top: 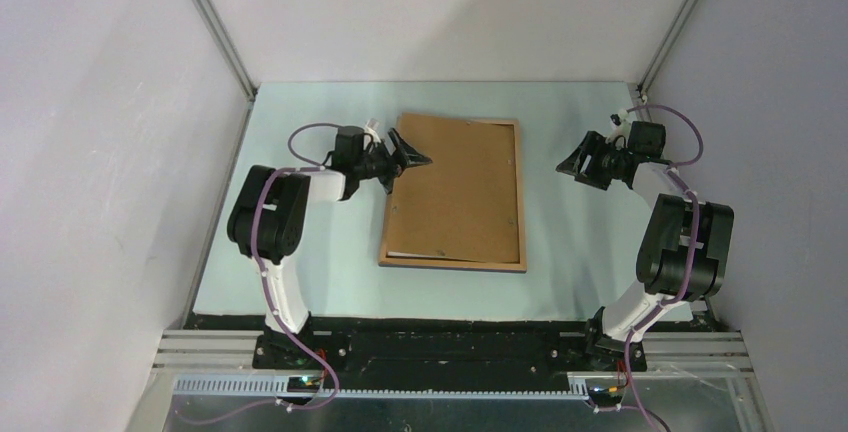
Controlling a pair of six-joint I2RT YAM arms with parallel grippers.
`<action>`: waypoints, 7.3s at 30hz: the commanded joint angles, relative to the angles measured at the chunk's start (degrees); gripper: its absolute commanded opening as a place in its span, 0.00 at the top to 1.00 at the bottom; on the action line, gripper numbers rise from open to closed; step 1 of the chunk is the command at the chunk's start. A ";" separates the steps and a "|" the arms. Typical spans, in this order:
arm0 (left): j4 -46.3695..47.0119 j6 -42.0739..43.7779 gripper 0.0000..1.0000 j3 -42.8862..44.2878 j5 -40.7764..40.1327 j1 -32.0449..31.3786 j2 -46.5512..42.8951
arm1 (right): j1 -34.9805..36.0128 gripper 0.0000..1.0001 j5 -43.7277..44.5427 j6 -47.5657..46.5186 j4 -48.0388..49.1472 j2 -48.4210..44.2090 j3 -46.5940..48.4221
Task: Put the photo into the frame
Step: Place the photo frame item in the photo frame, then install the photo frame at the center of the board.
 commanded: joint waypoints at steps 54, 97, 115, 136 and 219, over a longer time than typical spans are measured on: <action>-35.98 29.77 0.00 10.96 -29.22 -6.11 -14.73 | -0.89 0.32 -1.84 1.18 1.60 0.00 -0.08; -36.54 42.69 0.57 13.73 -32.49 -4.68 -1.40 | 4.03 0.35 2.89 -2.60 0.41 -2.88 -0.03; -36.69 41.95 1.00 6.42 -29.38 -4.55 -6.20 | 9.95 0.34 10.23 -5.66 -1.94 0.29 4.06; -36.62 35.59 1.00 -3.04 -24.43 -4.61 -12.35 | 26.30 0.36 26.08 -11.11 -10.81 13.58 14.56; -34.30 34.94 1.00 -1.19 -17.99 -3.67 -10.27 | 24.53 0.91 18.67 -12.54 -17.88 12.28 13.36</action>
